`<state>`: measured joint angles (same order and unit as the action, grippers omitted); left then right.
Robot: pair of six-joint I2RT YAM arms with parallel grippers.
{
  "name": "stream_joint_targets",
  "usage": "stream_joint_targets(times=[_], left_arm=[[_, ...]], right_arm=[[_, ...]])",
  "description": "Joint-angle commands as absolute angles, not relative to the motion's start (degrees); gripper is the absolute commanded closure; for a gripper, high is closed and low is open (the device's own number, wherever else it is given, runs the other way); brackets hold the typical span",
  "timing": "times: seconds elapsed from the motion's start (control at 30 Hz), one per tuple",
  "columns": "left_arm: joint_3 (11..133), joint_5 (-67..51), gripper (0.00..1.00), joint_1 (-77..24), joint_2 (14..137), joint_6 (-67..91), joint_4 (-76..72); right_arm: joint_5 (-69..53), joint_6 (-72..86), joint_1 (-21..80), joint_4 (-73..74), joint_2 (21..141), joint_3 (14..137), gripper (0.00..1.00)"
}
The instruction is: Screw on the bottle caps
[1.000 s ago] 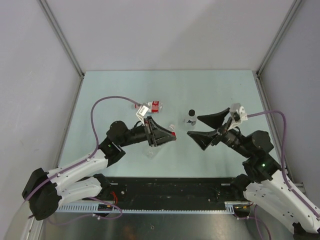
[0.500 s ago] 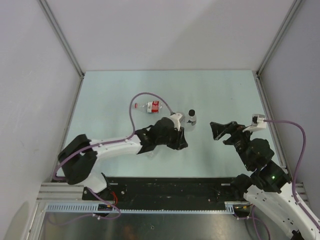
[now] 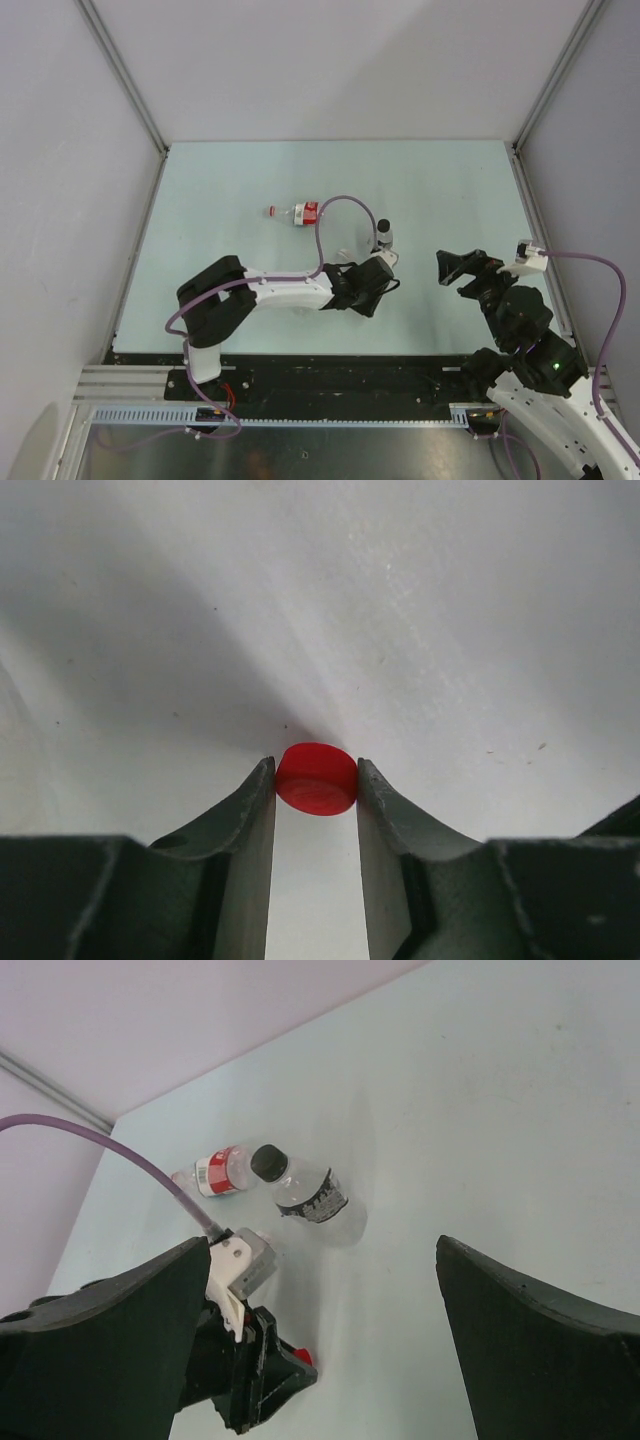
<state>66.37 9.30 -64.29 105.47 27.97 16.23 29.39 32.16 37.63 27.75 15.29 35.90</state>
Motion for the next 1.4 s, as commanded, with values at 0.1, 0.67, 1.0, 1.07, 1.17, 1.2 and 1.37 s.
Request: stream_joint_targets(times=[0.1, 0.67, 1.0, 1.07, 1.17, 1.2, 1.37], left_arm=[[70.3, 12.0, 0.61, -65.7, 107.5, 25.9, 20.7], [70.4, 8.9, 0.01, -65.9, 92.4, 24.6, 20.5], [65.7, 30.2, 0.00, -58.9, 73.6, 41.0, 20.5], [63.4, 30.8, 0.00, -54.3, 71.6, 49.2, 20.4], [58.7, 29.2, 0.00, -47.5, 70.4, 59.4, 18.2], [56.9, 27.9, 0.00, -45.7, 70.4, 60.7, 16.4], [50.1, 20.4, 0.00, -38.8, 74.0, 65.5, 6.6]], right_arm=[[33.2, 32.3, 37.4, 29.6, 14.6, 36.1, 0.01], [34.5, 29.9, 37.4, 30.2, 11.1, 36.1, 0.01], [34.9, 29.0, 37.4, 29.3, 11.2, 35.3, 0.01], [34.6, 28.8, 37.4, 29.0, 11.2, 35.3, 0.01], [34.5, 28.7, 37.4, 29.0, 11.2, 35.2, 0.01], [34.6, 28.7, 37.4, 29.0, 11.2, 35.1, 0.01], [34.7, 29.0, 37.4, 29.0, 11.3, 34.9, 0.01]])
